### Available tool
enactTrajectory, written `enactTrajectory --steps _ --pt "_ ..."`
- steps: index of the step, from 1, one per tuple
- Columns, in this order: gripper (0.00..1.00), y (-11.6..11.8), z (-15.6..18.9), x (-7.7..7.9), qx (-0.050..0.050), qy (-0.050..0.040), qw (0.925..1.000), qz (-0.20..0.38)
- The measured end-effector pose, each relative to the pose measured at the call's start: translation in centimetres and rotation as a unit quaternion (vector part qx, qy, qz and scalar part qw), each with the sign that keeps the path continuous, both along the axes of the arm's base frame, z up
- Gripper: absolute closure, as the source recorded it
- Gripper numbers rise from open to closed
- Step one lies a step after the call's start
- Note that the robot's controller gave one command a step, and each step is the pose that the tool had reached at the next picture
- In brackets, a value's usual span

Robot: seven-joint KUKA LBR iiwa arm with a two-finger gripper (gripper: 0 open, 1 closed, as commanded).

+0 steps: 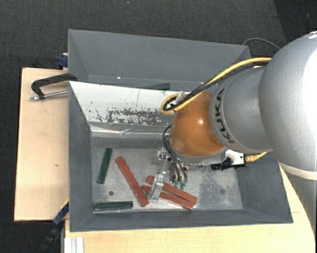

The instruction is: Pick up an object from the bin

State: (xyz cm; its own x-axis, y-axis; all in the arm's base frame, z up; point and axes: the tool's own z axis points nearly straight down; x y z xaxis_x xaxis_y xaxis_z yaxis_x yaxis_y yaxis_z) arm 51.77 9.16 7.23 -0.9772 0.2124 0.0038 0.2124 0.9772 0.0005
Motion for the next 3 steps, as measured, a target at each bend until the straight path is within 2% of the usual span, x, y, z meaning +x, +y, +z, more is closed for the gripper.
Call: enactTrajectory --steps 1,2,3 --pt "0.0 2.3 0.3 -2.2 0.0 -0.0013 0.9985 -0.054" --pt "0.0 0.2 0.0 -2.4 0.0 -0.0011 0.9993 -0.038" --pt "0.0 -1.8 5.5 -2.1 -0.001 -0.0006 0.9974 -0.072"
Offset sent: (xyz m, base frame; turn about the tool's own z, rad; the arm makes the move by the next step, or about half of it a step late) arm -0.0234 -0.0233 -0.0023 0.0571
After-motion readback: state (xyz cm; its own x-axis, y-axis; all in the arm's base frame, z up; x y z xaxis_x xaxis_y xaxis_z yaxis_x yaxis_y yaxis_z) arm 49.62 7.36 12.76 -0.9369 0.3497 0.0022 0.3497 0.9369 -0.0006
